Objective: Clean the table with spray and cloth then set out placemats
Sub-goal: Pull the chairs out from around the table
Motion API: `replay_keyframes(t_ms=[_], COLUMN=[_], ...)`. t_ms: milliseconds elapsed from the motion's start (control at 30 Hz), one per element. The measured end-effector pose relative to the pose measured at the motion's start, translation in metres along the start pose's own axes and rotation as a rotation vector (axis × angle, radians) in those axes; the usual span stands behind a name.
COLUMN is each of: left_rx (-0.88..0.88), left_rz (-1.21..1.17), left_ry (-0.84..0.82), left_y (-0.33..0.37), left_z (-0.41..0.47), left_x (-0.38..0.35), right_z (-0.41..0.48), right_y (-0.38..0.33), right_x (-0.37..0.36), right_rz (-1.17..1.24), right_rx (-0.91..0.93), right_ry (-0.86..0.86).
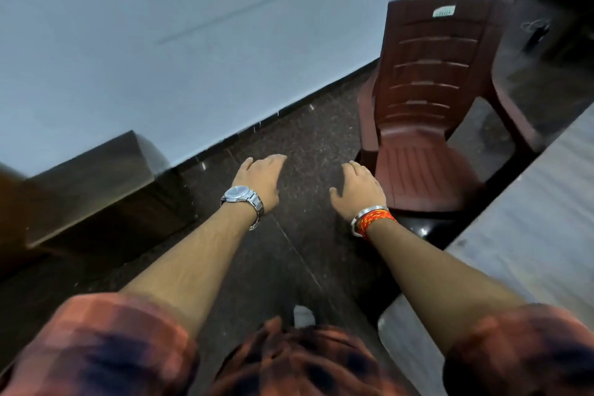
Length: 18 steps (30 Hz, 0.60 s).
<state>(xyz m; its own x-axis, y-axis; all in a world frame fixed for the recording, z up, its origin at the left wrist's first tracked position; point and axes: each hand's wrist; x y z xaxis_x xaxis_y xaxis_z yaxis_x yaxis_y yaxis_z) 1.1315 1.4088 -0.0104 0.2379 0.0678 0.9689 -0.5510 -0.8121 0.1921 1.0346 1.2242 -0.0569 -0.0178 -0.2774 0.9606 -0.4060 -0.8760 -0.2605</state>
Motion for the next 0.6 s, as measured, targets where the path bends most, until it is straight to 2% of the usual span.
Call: replay_keyframes(t_ms=[267, 600], left_rx=[-0.314, -0.762], left_rz=[0.063, 0.136], left_ry=[-0.049, -0.086], left_y=[-0.016, 0.023], left_z=[0.224, 0.473], left_x=[0.045, 0.101], right_z=[0.166, 0.329], right_y=[0.007, 0.018], right_x=[0.027, 0.073], right_rz=[0.066, 0.153], right_rx=[-0.282, -0.719], right_ry=[0.104, 0.207])
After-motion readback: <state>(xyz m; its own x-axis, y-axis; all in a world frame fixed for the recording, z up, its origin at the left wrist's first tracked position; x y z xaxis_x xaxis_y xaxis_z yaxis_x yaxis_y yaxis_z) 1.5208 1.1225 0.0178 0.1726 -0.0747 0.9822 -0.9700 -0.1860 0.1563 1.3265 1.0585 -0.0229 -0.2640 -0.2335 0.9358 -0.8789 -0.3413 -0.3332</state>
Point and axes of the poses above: each hand's wrist, its own z-axis towards the middle knuckle, its own x-axis out of the back of the hand, y = z × x, and after that the axes turned 5 degrees about -z, right-handed
